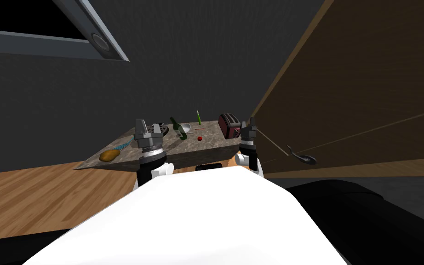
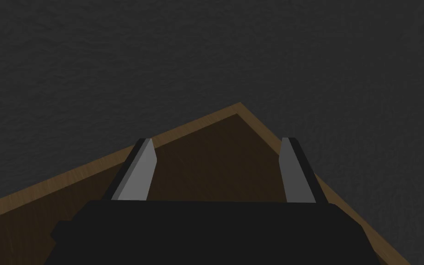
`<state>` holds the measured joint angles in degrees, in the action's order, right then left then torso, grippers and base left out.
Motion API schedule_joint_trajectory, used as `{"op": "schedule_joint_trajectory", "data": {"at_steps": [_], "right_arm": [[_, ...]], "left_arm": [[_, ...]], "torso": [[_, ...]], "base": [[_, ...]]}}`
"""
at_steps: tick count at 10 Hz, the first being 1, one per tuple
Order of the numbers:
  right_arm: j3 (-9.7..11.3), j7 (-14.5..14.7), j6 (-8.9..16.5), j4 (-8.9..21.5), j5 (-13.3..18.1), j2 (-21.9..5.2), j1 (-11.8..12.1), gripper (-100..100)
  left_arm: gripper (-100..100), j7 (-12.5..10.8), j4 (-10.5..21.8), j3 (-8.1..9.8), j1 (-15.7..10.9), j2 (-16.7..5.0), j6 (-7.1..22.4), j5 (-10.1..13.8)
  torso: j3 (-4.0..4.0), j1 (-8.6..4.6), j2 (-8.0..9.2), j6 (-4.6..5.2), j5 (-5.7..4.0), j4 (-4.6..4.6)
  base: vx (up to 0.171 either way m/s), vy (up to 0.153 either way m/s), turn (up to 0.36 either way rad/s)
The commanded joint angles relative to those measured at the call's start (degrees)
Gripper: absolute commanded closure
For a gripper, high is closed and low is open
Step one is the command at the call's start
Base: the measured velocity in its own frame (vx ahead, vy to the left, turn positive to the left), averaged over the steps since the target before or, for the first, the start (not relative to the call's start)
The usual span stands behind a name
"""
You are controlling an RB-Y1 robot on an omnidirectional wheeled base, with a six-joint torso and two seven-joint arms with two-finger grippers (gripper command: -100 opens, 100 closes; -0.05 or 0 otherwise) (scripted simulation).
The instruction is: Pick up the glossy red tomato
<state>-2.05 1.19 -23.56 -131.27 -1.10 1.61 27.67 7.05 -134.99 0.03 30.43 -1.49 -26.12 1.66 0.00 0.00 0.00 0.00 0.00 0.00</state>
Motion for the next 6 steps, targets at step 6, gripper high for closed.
{"op": "schedule_joint_trajectory", "data": {"at_steps": [6], "right_arm": [[0.0,0.0,0.0,0.0,0.0,0.0,0.0,0]], "left_arm": [[-100,0.2,2.2,0.38,-0.8,-7.7,5.8,0.6]], "torso": [[0.10,-0.20,0.18,0.01,-0.04,0.04]], "base": [[-0.044,-0.049,-0.061]]}}
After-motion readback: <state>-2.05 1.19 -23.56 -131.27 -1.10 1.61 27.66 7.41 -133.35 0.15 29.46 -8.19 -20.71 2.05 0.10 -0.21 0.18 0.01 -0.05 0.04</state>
